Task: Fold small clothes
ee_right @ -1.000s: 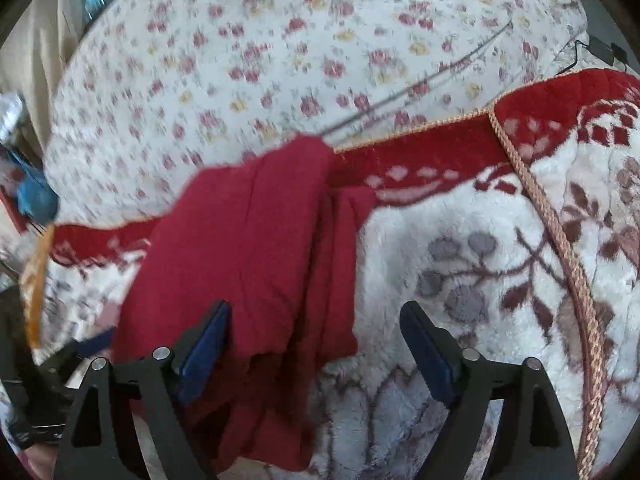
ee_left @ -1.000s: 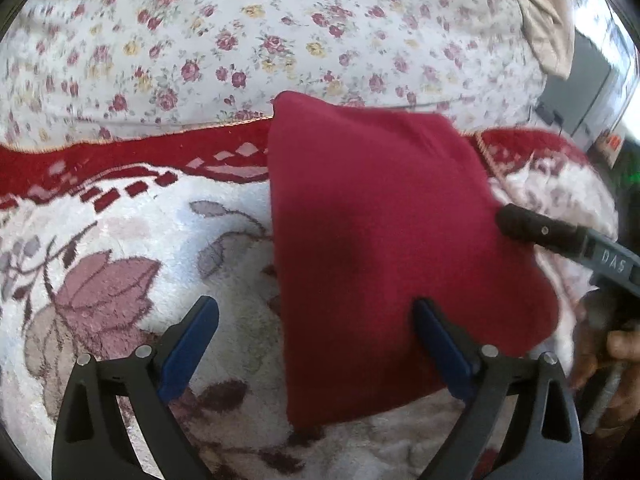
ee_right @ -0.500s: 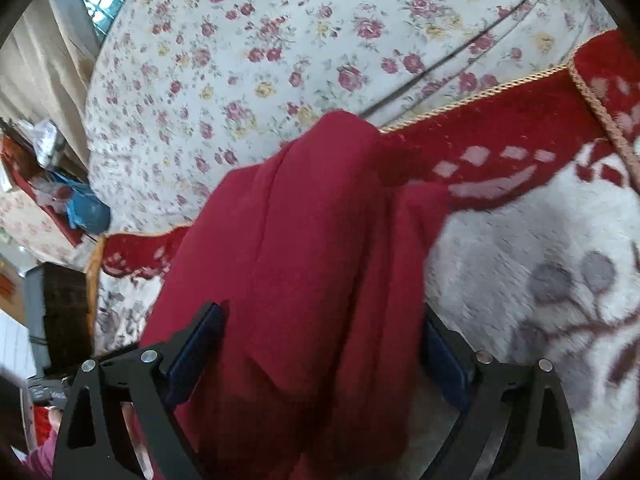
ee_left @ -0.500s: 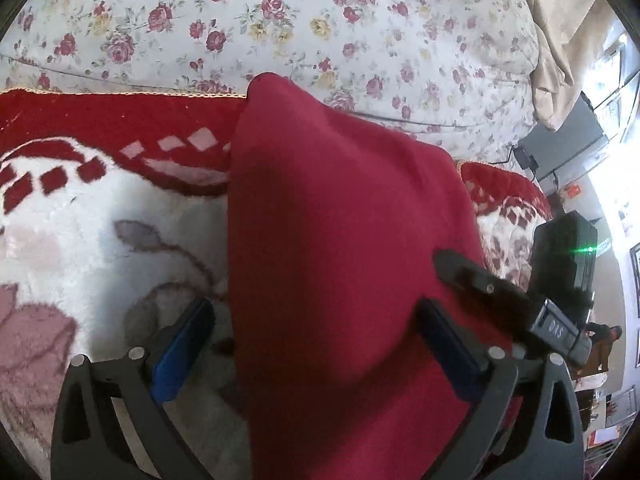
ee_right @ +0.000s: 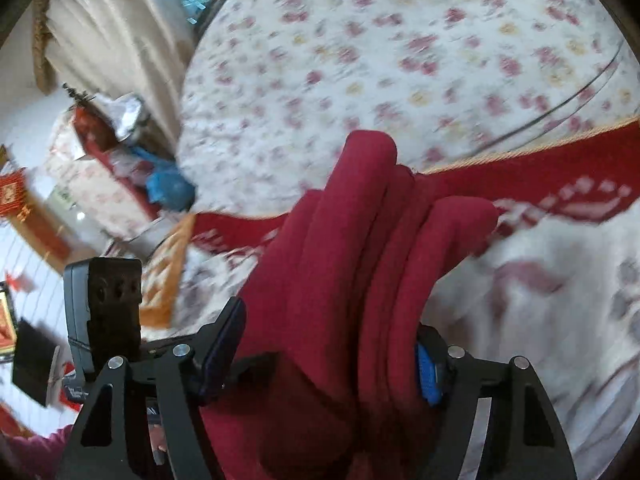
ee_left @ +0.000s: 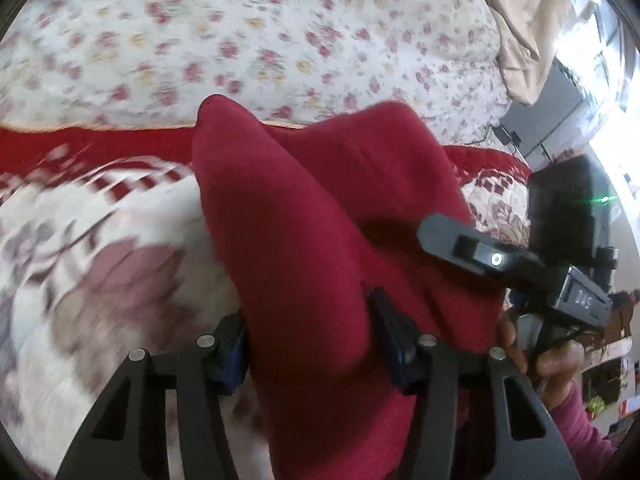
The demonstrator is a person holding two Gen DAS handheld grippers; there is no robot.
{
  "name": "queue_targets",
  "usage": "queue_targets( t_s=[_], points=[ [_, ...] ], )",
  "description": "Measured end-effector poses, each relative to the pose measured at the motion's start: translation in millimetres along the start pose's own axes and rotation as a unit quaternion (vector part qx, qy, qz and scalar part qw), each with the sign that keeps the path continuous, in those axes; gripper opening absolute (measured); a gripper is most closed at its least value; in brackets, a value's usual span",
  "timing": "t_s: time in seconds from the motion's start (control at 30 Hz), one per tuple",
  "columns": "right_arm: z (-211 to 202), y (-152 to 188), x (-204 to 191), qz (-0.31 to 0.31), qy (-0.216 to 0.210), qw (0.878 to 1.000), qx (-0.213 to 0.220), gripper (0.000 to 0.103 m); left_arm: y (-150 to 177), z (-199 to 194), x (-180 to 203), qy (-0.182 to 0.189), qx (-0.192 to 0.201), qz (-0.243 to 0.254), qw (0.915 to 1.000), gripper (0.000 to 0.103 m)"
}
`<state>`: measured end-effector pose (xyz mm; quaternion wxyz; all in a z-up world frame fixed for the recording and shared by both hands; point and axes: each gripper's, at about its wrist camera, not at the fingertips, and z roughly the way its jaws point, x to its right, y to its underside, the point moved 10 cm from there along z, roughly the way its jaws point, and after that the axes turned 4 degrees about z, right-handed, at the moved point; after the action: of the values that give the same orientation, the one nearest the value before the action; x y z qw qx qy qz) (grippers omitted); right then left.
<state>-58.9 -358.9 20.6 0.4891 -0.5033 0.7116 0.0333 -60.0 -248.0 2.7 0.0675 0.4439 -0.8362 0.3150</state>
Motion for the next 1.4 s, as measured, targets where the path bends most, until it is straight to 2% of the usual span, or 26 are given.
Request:
queue_targets(
  t_s=[0.07, 0.13, 0.2, 0.23, 0.27, 0.3, 0.4, 0.47, 0.57, 0.6, 0.7, 0.8, 0.83, 0.9, 0.97, 1.0, 1.17, 1.27, 1.4],
  points=[
    [6.6, 16.3, -10.6, 0.031, -0.040, 0.999, -0.011, 0.079, 15.5, -15.3, -10.3, -0.003, -0.002, -0.011, 0.9999, 0.053],
    [12.4, 29.0, -7.5, 0.033, -0.030, 0.999, -0.021, 0.079, 31.8, -19.5, -20.4, -0.013, -0.007, -0.014, 0.9998, 0.053],
    [14.2, 43.9, 21.8, 0.028, 0.069, 0.997, -0.035, 0.079, 47.3, -11.6, -30.9, -0.024, -0.022, -0.031, 0.9990, 0.056],
    [8.0, 46.8, 43.0, 0.029, 0.142, 0.989, -0.033, 0.079, 56.6, -3.1, -38.3, -0.037, -0.034, -0.038, 0.9980, 0.057],
    [-2.3, 46.5, 57.2, 0.030, 0.190, 0.981, -0.026, 0.081, 61.6, 0.1, -43.1, -0.048, -0.036, -0.038, 0.9975, 0.064],
    [-10.0, 44.1, 57.9, 0.034, 0.192, 0.981, -0.018, 0.085, 62.7, 1.1, -46.3, -0.061, -0.027, -0.034, 0.9972, 0.072],
    [-28.3, 32.8, 30.4, 0.001, 0.186, 0.982, 0.010, 0.085, 53.9, -10.0, -51.3, -0.107, 0.008, -0.017, 0.9941, 0.078],
    [-19.8, 31.9, -4.1, -0.061, 0.175, 0.983, 0.006, 0.085, 47.6, -17.7, -54.9, -0.123, 0.031, -0.019, 0.9917, 0.081],
    [13.7, 34.0, -36.5, -0.104, 0.142, 0.984, -0.011, 0.085, 46.3, -17.3, -63.1, -0.137, 0.042, -0.027, 0.9894, 0.085],
    [23.0, 35.8, -39.8, -0.120, 0.142, 0.982, -0.016, 0.085, 47.9, -14.8, -65.8, -0.137, 0.040, -0.029, 0.9893, 0.088],
    [43.5, 42.4, -33.5, -0.190, 0.169, 0.967, -0.025, 0.085, 49.6, -11.8, -73.4, -0.136, 0.051, -0.036, 0.9887, 0.097],
    [52.0, 50.9, 6.0, -0.215, 0.222, 0.949, -0.060, 0.083, 48.7, -10.4, -74.3, -0.132, 0.054, -0.029, 0.9894, 0.099],
    [50.6, 53.5, 18.4, -0.214, 0.228, 0.948, -0.064, 0.089, 47.7, -9.2, -73.2, -0.132, 0.053, -0.025, 0.9896, 0.100],
    [45.4, 57.9, 39.8, -0.159, 0.206, 0.963, -0.070, 0.096, 46.0, -5.8, -71.2, -0.140, 0.051, -0.014, 0.9888, 0.100],
    [42.8, 60.3, 49.8, -0.102, 0.173, 0.977, -0.071, 0.096, 43.9, -6.4, -68.8, -0.148, 0.056, -0.007, 0.9873, 0.100],
    [39.0, 60.3, 47.5, -0.105, 0.173, 0.977, -0.065, 0.095, 42.1, -6.9, -67.5, -0.154, 0.059, -0.002, 0.9863, 0.100],
    [-0.4, 59.1, 3.6, -0.199, 0.199, 0.959, -0.017, 0.094, 39.9, -9.7, -65.5, -0.170, 0.069, 0.010, 0.9830, 0.100],
    [-21.7, 65.4, -36.6, -0.240, 0.158, 0.958, -0.001, 0.094, 40.8, -12.0, -65.8, -0.175, 0.071, 0.010, 0.9820, 0.100],
    [-16.8, 93.7, -63.4, -0.290, 0.121, 0.949, -0.028, 0.091, 41.4, -18.4, -65.9, -0.186, 0.076, 0.013, 0.9795, 0.100]
  ],
)
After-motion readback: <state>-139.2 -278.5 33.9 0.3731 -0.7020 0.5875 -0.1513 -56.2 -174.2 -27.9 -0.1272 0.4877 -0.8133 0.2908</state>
